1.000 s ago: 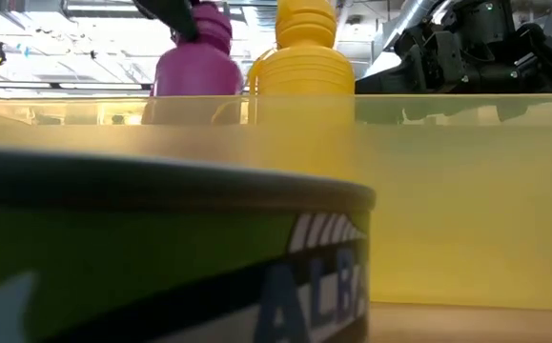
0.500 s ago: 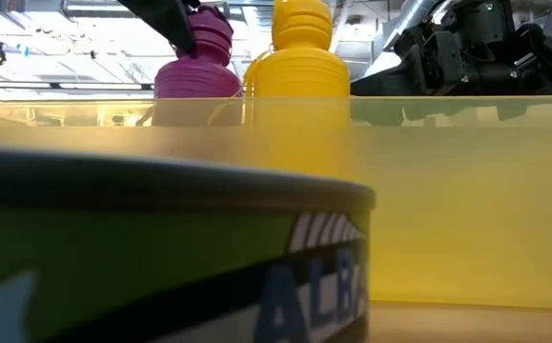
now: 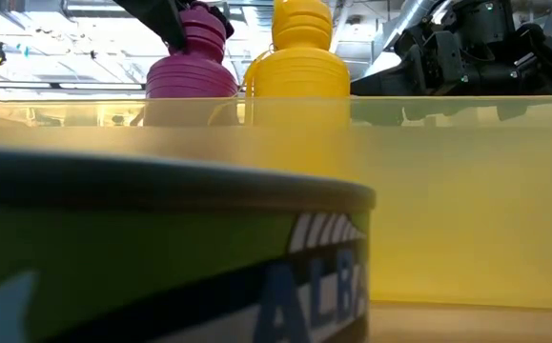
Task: Pick & Place Food Item
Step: Put the purple water bottle into the yellow bin, then put the blue water bottle into the yellow bin
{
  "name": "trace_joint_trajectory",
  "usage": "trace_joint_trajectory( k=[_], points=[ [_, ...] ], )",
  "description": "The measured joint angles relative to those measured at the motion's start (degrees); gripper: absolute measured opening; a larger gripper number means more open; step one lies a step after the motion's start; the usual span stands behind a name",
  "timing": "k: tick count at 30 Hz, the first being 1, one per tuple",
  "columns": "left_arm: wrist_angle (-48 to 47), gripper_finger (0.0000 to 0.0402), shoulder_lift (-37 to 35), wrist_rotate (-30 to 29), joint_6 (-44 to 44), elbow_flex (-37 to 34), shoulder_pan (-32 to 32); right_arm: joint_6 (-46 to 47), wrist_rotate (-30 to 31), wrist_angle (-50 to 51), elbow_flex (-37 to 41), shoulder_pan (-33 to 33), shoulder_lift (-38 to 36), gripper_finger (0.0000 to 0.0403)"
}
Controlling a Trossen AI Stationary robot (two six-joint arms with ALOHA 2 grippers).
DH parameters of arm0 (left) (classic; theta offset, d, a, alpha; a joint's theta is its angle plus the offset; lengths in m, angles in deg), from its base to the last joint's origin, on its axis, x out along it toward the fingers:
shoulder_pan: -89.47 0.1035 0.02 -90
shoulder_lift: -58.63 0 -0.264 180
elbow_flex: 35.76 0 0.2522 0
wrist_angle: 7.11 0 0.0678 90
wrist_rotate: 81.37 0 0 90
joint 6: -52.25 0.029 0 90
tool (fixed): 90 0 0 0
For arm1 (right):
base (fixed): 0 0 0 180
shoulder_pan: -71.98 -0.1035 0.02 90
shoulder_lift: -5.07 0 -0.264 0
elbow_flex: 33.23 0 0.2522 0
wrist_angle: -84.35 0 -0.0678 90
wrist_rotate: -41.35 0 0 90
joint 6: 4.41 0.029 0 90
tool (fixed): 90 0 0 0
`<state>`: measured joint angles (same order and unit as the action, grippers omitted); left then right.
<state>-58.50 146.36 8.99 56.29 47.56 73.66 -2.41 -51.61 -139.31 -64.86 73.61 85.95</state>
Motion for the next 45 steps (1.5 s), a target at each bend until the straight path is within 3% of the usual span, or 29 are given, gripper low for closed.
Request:
trace_joint_trajectory(
  k=[17,28,39,45],
  points=[
    [-0.83,0.0333,-4.37,-0.89,-0.4,-0.07,-1.61,0.02,0.0,0.01,0.03,0.0,0.0,0.0315],
    [-6.84,0.0316,-11.76,-0.48,-5.45,-0.04,-3.91,0.15,0.0,-0.01,0.04,0.03,0.0,0.0315],
    [-4.53,0.0303,-15.32,2.51,-12.37,-0.04,-13.4,0.2,0.74,0.25,0.04,0.12,0.0,0.0315],
    [-2.96,0.0319,-14.1,-3.67,-12.13,-0.03,-19.31,1.93,1.51,1.76,0.04,1.59,-0.01,0.0315]
  ],
)
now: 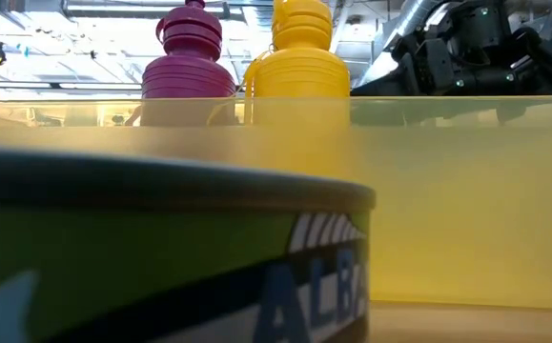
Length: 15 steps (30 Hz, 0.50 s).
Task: Pick & Place Food Item
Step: Put the blue water bottle into the yellow bin
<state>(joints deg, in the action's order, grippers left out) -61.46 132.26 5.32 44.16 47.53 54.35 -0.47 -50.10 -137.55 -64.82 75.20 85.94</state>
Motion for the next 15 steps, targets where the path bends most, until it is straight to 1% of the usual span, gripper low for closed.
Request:
trace_joint_trajectory(
  k=[2,7,10,12,15],
  points=[
    [1.06,0.0327,0.74,-1.3,0.16,0.03,-1.35,1.06,0.02,1.09,0.0,0.42,0.01,0.0315],
    [2.62,0.0341,3.22,-1.39,0.16,0.05,-4.3,3.74,0.32,3.16,0.0,0.75,0.0,0.0315],
    [2.86,0.0341,4.83,-0.62,0.21,0.05,-5.43,4.7,1.61,3.95,0.0,0.72,-0.01,0.0315],
    [3.05,0.0338,5.63,0.89,0.77,0.2,-5.83,5.35,1.75,4.57,0.0,0.7,-0.01,0.0315],
    [3.01,0.0329,6.8,1.66,3.33,1.4,-6.56,6.2,1.76,5.01,0.0,0.68,-0.01,0.0315]
  ],
)
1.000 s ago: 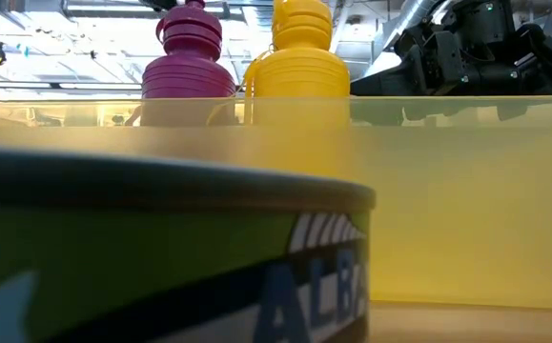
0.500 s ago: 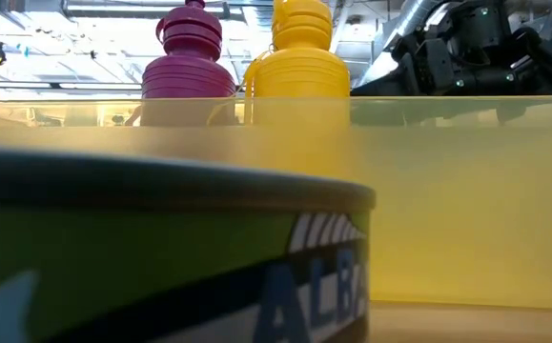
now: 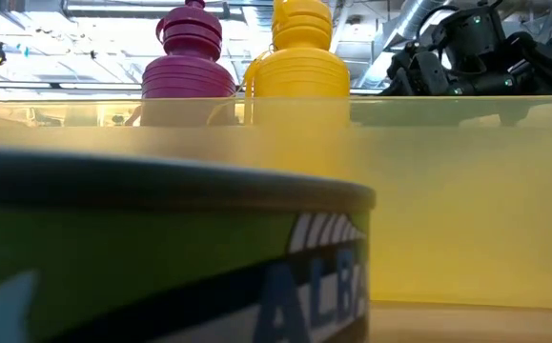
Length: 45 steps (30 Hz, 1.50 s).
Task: Pick & Place Food Item
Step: Put the blue water bottle into the yellow bin
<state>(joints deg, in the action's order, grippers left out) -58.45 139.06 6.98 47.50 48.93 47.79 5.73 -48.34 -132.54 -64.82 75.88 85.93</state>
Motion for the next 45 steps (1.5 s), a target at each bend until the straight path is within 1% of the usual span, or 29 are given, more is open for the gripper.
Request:
trace_joint_trajectory(
  k=[5,9,14,18,21,25,31,41,45],
  points=[
    [-1.64,0.0308,2.23,-0.54,4.95,3.48,-0.74,0.02,0.03,0.49,0.0,0.0,0.0,0.0315],
    [-7.77,0.0296,5.5,-2.98,7.36,7.34,-0.77,0.02,1.16,1.54,0.0,0.0,0.0,0.0315],
    [-15.38,0.0294,10.54,-5.07,7.8,14.13,-0.77,0.04,1.26,2.4,0.0,0.0,0.0,0.0315],
    [-18.88,0.0294,13.02,-6.03,9.25,19.6,-1.6,0.04,1.26,2.4,0.0,0.0,0.0,0.0315],
    [-19.76,0.0294,14.22,-5.99,8.94,22.06,-1.95,0.04,1.26,2.42,0.0,0.0,0.0,0.0315],
    [-19.55,0.0294,15.64,-4.27,7.86,22.63,-1.95,0.04,1.26,2.49,0.0,0.0,0.0,0.0315],
    [-18.98,0.0294,17.96,-4.08,7.52,22.67,-1.91,0.44,1.26,2.75,0.0,-0.06,0.0,0.0315],
    [-15.18,0.0294,17.48,-3.25,7.52,22.73,-3.05,1.36,1.26,2.88,0.0,-0.13,0.0,0.0315],
    [-15.0,0.0296,17.55,-3.37,2.57,22.15,-2.22,1.51,1.26,3.57,0.0,-0.13,0.0,0.0315]
  ],
)
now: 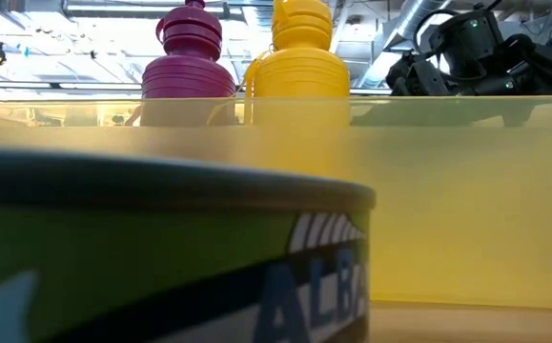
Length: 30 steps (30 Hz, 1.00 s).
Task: Pick & Place Food Item
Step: Put the blue water bottle into the yellow bin
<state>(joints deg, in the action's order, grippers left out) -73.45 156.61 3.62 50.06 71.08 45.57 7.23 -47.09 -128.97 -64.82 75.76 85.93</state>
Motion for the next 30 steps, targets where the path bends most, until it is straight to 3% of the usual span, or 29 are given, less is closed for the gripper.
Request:
trace_joint_trajectory(
  k=[12,30],
  points=[
    [0.68,0.0332,0.0,1.67,-4.53,-0.09,1.25,0.0,0.0,0.01,0.0,0.0,0.0,0.0315],
    [3.08,0.0334,2.19,3.68,-4.36,-2.25,1.23,0.0,0.0,0.38,0.0,0.0,0.0,0.0315]
  ],
)
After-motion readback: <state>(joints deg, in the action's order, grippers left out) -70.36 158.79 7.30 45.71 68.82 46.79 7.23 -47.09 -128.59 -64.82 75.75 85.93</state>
